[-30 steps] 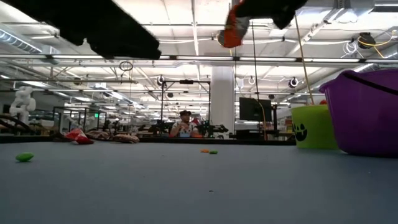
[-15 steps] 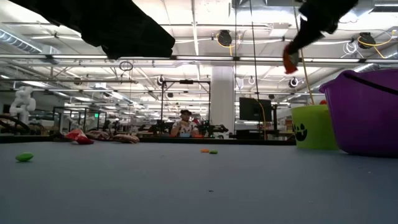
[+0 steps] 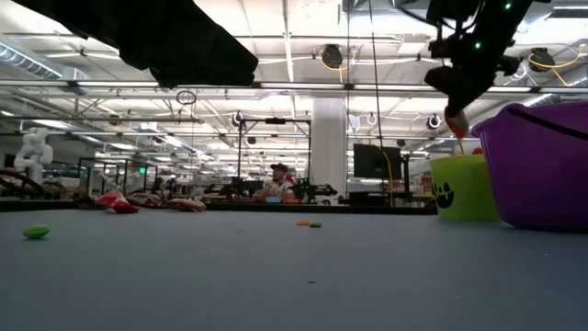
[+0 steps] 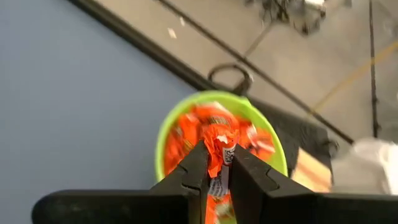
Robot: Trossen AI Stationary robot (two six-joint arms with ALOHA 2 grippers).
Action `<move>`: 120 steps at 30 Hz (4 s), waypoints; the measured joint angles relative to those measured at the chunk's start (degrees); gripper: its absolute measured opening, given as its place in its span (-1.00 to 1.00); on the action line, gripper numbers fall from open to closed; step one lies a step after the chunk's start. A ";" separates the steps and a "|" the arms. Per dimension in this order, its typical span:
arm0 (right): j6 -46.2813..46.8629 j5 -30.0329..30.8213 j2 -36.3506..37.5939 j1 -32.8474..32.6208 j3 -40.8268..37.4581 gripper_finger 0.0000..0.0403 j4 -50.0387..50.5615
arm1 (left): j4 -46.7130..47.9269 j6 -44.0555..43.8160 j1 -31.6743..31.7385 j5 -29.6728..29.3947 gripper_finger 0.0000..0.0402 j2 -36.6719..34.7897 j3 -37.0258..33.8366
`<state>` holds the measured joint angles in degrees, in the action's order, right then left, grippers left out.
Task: Organize candy in baskets
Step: Put the orange chocolate bar into the green bucket
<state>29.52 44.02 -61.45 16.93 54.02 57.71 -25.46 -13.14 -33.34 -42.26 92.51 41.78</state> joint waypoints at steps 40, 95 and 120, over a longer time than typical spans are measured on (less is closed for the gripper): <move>1.32 -8.45 -4.49 -10.39 1.56 -0.05 -10.79 | 0.71 0.00 0.57 2.46 -0.02 0.00 0.33; -4.88 -8.05 -26.56 -49.73 -9.97 -0.05 -73.51 | 71.55 -50.34 -14.32 64.47 -0.65 10.60 17.04; -17.23 -12.71 -35.63 -52.64 -9.97 -0.05 -100.21 | 44.37 -13.16 -6.19 6.49 -0.71 10.60 27.50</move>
<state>12.29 31.31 -97.08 -35.70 44.05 -42.50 18.91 -26.31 -39.53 -35.77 103.11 69.28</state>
